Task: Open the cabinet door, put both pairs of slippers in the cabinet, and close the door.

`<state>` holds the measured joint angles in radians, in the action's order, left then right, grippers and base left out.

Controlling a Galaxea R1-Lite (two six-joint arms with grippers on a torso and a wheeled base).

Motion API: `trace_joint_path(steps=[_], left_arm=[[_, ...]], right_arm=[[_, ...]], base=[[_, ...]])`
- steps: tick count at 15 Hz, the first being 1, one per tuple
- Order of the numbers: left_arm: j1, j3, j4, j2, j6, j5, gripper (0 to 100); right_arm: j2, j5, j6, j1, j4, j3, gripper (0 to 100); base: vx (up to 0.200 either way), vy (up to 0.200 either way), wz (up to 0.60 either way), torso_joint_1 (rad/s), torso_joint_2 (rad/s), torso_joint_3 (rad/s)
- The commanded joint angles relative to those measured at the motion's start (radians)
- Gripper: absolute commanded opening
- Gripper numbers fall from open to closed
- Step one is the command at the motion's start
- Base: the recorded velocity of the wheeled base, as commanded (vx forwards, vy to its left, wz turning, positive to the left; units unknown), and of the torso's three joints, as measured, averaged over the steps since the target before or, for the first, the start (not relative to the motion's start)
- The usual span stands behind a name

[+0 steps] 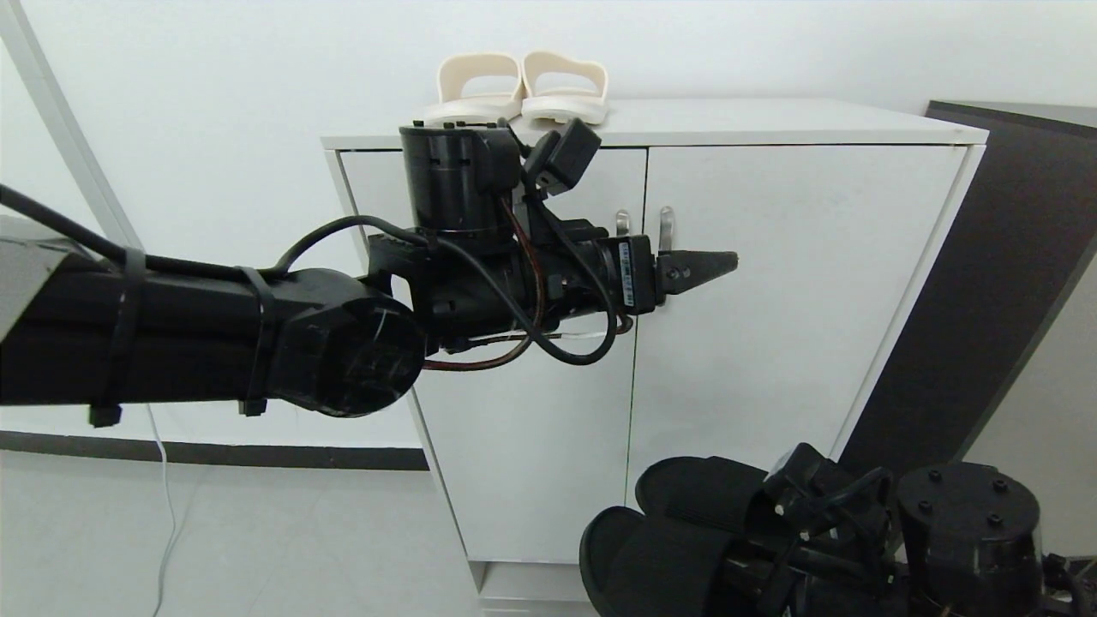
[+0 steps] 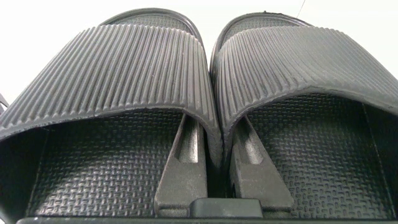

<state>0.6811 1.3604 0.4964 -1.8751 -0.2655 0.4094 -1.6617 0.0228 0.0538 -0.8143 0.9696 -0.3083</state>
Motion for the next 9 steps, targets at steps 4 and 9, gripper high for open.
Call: trace_joint_path(steps=[4, 9], left_arm=[[0.0, 0.098, -0.002, -0.088, 0.002, -0.099, 100], [-0.003, 0.126, -0.007, -0.125, 0.0, -0.099, 100]], right_arm=[[-0.015, -0.001, 0.0, 0.0, 0.015, 0.003, 0], [-0.013, -0.003, 0.0, 0.0, 0.017, 0.003, 0]], base=[[0.0, 0.0, 0.0, 0.0, 0.0, 0.0], [0.0, 0.0, 0.0, 0.0, 0.0, 0.0]])
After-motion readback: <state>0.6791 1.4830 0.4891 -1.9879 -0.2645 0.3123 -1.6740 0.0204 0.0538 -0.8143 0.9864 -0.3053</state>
